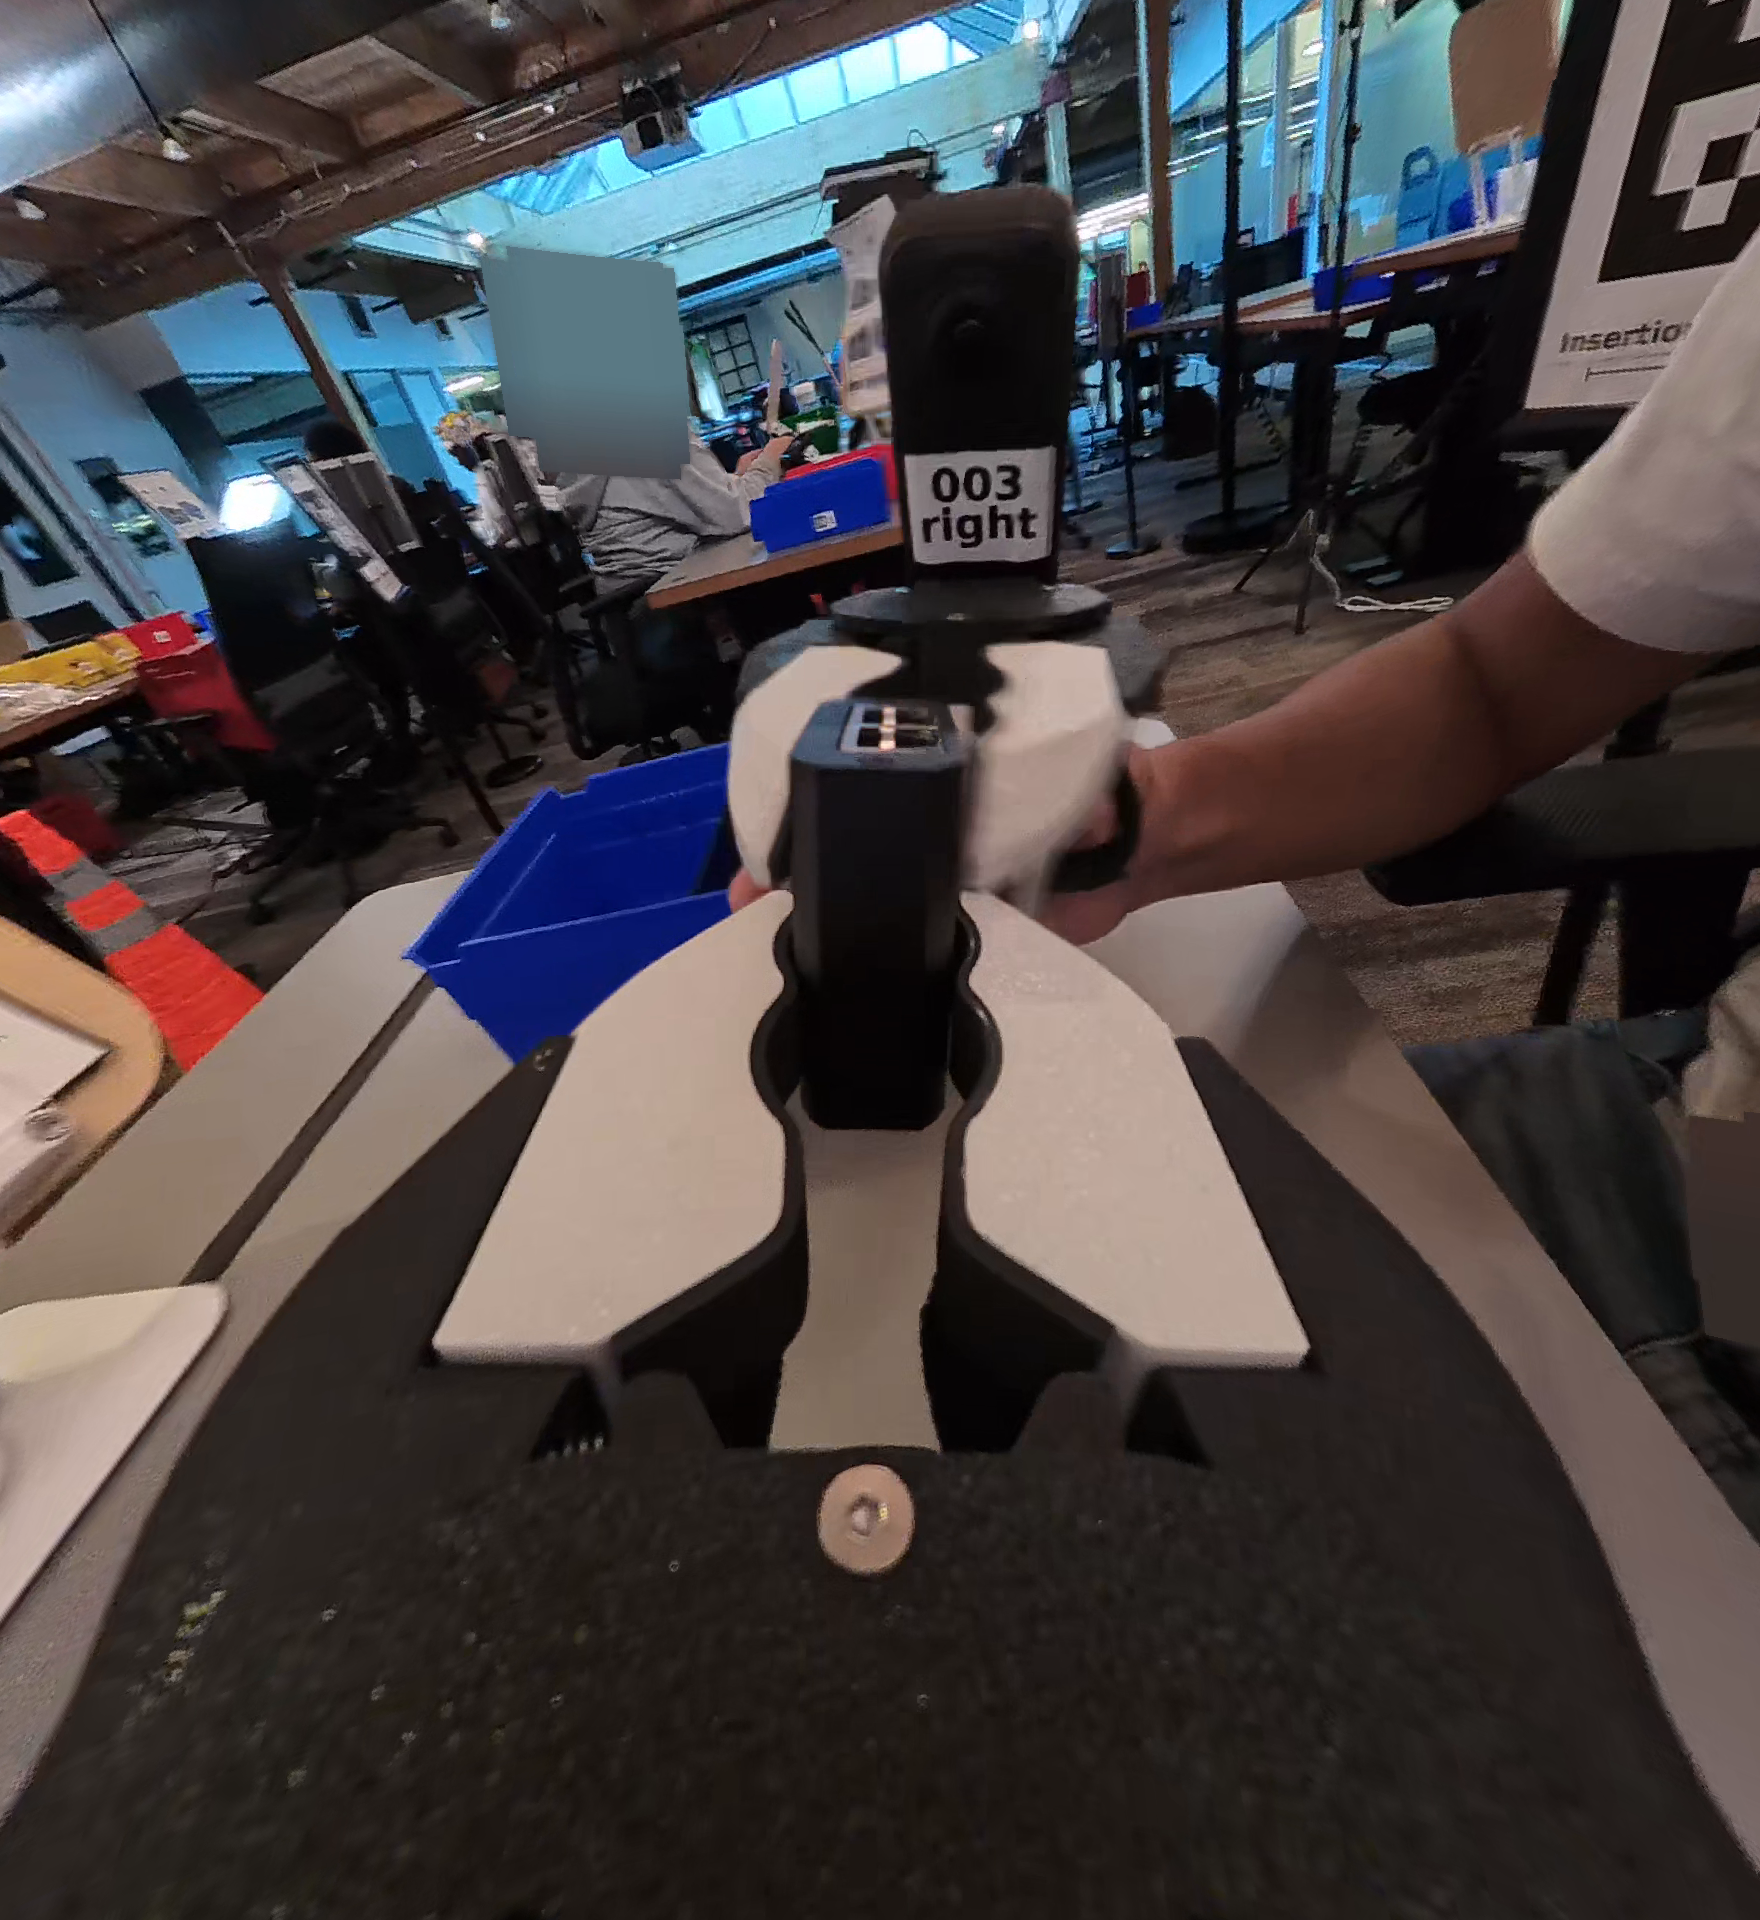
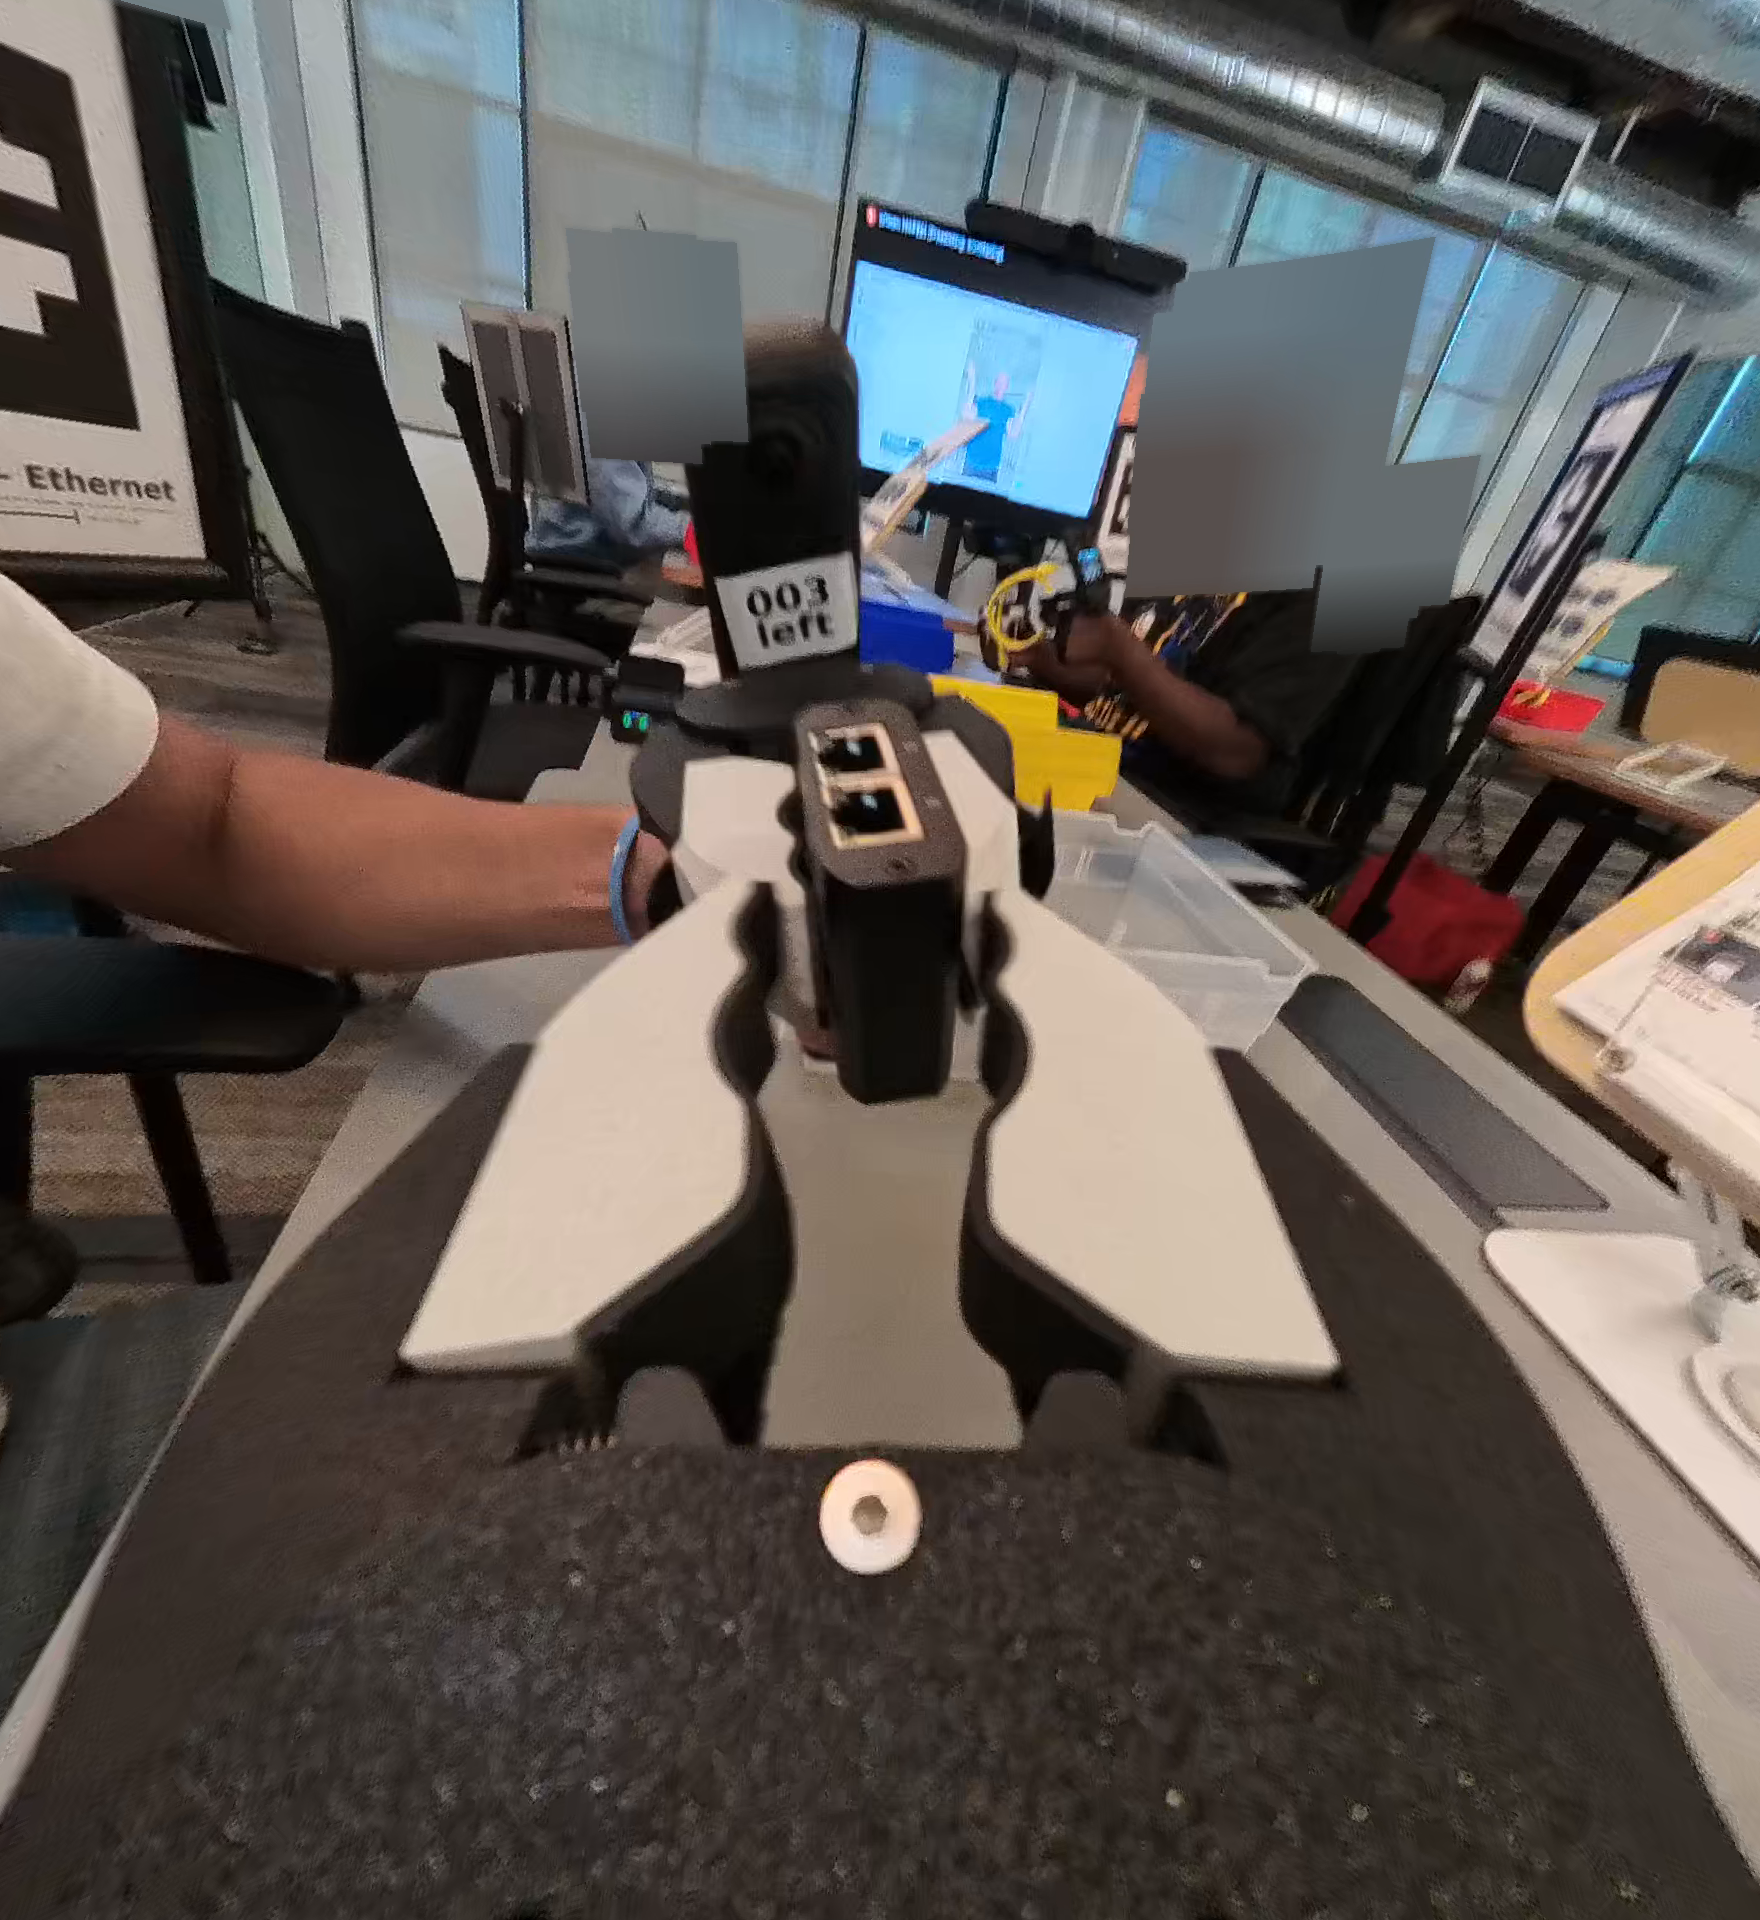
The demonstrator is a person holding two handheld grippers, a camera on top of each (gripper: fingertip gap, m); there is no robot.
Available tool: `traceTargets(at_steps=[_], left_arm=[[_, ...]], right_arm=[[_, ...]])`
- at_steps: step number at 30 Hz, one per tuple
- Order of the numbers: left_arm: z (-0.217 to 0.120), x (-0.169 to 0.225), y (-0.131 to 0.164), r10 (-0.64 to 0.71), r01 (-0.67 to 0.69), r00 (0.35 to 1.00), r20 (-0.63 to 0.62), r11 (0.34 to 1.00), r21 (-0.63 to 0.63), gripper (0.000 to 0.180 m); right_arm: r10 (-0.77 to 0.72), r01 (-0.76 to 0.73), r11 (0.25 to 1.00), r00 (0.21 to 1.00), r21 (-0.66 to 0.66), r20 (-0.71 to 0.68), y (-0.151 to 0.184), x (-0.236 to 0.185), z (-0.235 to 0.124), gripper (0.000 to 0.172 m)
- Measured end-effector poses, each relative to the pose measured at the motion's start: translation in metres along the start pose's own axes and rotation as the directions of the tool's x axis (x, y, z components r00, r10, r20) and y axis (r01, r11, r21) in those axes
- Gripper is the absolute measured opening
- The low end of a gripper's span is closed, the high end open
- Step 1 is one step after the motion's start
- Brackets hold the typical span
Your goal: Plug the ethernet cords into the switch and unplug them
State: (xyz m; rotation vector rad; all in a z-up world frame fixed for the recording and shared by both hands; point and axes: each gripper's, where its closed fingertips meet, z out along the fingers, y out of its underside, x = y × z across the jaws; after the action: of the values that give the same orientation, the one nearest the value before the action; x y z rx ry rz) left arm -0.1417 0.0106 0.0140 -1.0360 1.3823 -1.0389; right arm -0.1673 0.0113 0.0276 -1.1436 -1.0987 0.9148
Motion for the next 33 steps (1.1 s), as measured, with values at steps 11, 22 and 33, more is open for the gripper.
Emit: traceTargets(at_steps=[11,22,33], left_arm=[[-0.018,0.004,0.011,-0.038,0.046,0.996,0.078,0.993,-0.111,0.031],[-0.005,0.026,0.063,-0.034,0.036,0.999,0.013,0.885,-0.465,0.03],[-0.004,0.009,0.093,-0.095,0.144,0.989,0.116,0.826,-0.544,0.023]], right_arm=[[-0.137,0.134,0.981,0.991,-0.14,-0.007,0.014,0.0,-0.019,0.024],[-0.113,0.206,0.811,0.973,-0.547,0.2,0.079,-0.021,-0.018,0.024],[-0.234,0.262,0.762,0.964,-0.592,0.126,0.098,0.001,-0.022,0.028]])
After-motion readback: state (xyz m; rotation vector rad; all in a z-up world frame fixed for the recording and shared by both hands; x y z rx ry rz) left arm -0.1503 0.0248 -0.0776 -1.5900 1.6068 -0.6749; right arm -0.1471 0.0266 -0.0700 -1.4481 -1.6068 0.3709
